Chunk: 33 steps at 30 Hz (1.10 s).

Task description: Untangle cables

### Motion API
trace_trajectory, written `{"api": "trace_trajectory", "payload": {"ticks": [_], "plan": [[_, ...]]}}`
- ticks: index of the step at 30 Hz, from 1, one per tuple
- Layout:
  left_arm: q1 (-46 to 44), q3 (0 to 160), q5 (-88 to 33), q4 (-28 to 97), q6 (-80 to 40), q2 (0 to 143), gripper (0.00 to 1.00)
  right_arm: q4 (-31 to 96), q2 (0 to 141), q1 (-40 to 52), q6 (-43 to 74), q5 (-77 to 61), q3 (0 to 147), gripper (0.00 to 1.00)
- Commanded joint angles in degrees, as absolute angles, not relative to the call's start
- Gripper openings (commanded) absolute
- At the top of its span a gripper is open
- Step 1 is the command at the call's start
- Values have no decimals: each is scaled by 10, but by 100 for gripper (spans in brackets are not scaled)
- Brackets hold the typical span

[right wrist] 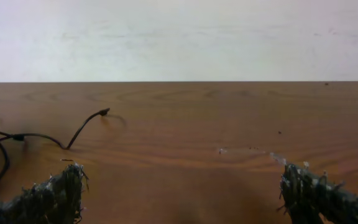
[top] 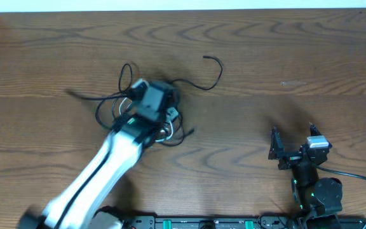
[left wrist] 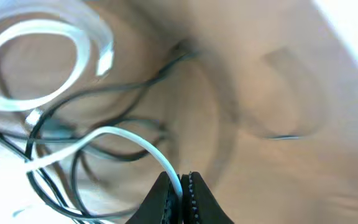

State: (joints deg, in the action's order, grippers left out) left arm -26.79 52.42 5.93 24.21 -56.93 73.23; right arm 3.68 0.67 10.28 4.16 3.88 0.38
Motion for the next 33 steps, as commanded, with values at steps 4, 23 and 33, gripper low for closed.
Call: {"api": "trace_trajectory", "payload": {"ticks": [4,23,33], "plan": [[-267,540,60,159,-560,516,8,39,3,100,49,43,3,99],[-267,540,49,262,-485,352,8,39,3,100,49,44,3,99],[-267,540,-12,393,-478,505,8,39,3,100,49,43,3,99]]}}
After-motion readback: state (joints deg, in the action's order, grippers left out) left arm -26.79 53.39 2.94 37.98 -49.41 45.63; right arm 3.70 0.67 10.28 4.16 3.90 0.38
